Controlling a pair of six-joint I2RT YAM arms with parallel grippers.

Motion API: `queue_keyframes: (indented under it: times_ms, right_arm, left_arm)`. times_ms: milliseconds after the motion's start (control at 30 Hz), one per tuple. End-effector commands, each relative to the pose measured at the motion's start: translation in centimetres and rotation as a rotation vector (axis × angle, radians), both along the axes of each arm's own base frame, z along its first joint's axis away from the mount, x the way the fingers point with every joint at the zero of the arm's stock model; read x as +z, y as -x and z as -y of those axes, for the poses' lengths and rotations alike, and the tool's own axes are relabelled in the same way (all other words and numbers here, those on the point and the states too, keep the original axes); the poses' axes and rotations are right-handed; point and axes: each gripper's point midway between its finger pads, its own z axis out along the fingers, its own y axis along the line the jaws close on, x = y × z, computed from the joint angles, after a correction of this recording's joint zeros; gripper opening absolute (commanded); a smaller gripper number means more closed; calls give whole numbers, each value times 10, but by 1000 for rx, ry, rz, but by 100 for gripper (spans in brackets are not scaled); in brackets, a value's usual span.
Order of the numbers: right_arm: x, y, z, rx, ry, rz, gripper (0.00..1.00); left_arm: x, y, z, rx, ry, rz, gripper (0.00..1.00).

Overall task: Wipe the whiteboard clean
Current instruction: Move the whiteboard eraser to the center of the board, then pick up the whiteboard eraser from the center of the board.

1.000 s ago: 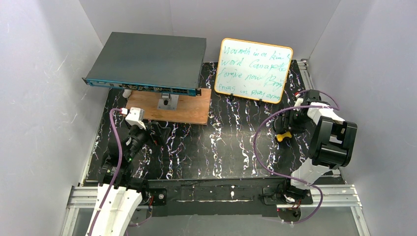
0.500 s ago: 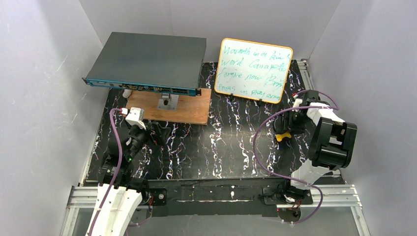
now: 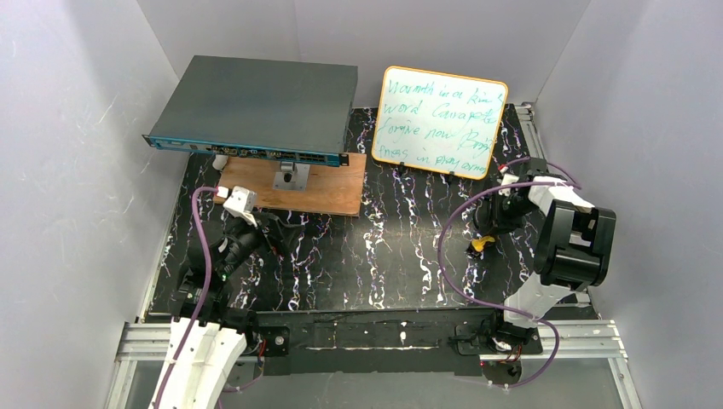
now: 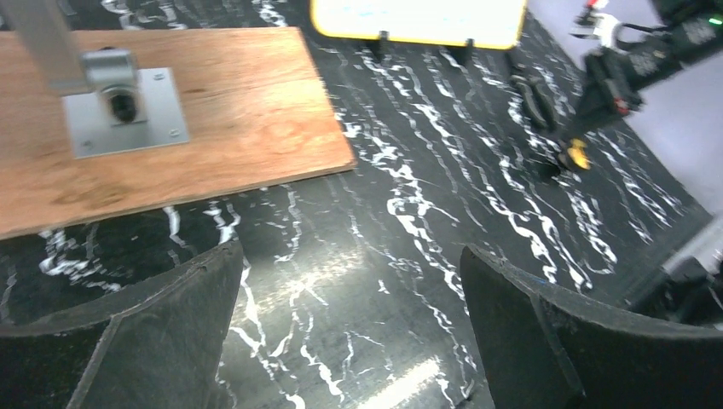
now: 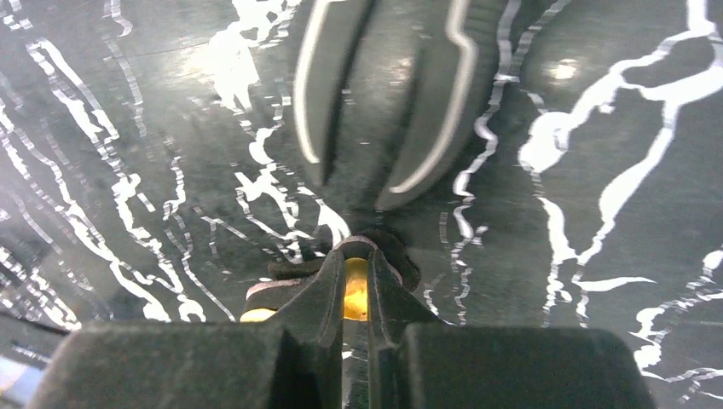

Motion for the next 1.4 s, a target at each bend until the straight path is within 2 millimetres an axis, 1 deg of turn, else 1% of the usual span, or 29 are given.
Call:
queue_keyframes:
  times_ms: [0,67,167,233,300,433,533,600,633,667,700,733,800,833,867,933,967,1000,1033,1067,1100,1167,1200,1267,1367]
  right_arm:
    - [27,-4,-30,87,-101,70,8]
    - [38,-3,-50,138,-151,106,6]
    - [51,-1,-83,244,-186,145,6]
    - [56,3,-113,358,-177,159,6]
    - [54,10,-143,484,-148,158,6]
    - [41,27,-195,702,-86,132,8]
    - [30,41,-227,803,-89,82,10]
    - [30,49,-241,846,-105,62,13]
    - [31,52,-245,858,-115,60,18]
    - [32,55,-247,861,-129,55,26]
    - [33,57,-249,862,-142,53,32]
    - [33,59,-251,865,-156,48,37]
    - [35,60,-251,867,-166,44,44]
    - [43,63,-253,872,-192,50,51]
    - [54,61,-251,860,-225,72,59]
    - [69,49,-237,811,-251,111,61]
    - [86,43,-226,786,-283,160,63]
    - [112,37,-201,753,-333,252,66]
    - [129,38,-188,749,-372,331,70]
    - [145,39,-167,703,-366,445,74]
    - [154,34,-148,643,-355,525,77]
    - [162,31,-134,591,-340,601,77]
    - [165,30,-129,571,-341,624,77]
    - [169,27,-117,517,-344,647,76]
    - [167,22,-109,472,-342,637,75]
  left_arm:
    - [10,16,34,-222,72,41,98]
    - [8,20,44,-279,91,20,98]
    - [0,25,58,-340,111,-42,98]
    - [-4,30,68,-388,124,-89,98]
    - [-10,33,77,-412,140,-150,98]
    - [-30,33,89,-357,158,-291,98]
    - [-48,35,96,-291,155,-368,98]
    - [-60,39,101,-265,145,-401,98]
    - [-65,40,104,-250,140,-414,98]
    - [-71,44,109,-250,134,-428,98]
    - [-76,44,112,-229,130,-432,98]
    - [-80,45,116,-222,121,-433,98]
    - [-86,45,128,-209,89,-420,98]
    - [-90,41,136,-167,44,-399,98]
    - [-92,36,148,-123,6,-381,98]
    - [-92,34,165,-98,-23,-364,98]
    - [-95,34,179,-106,-61,-348,98]
    - [-106,35,196,-109,-153,-324,96]
    - [-109,35,209,-110,-205,-311,94]
    - [-125,35,215,-105,-313,-312,91]
    - [-129,32,225,-101,-376,-299,88]
    - [-142,29,231,-104,-468,-303,83]
    - [-138,27,241,-114,-489,-294,79]
    - [-141,24,249,-123,-555,-290,73]
    - [-147,22,254,-126,-628,-306,69]
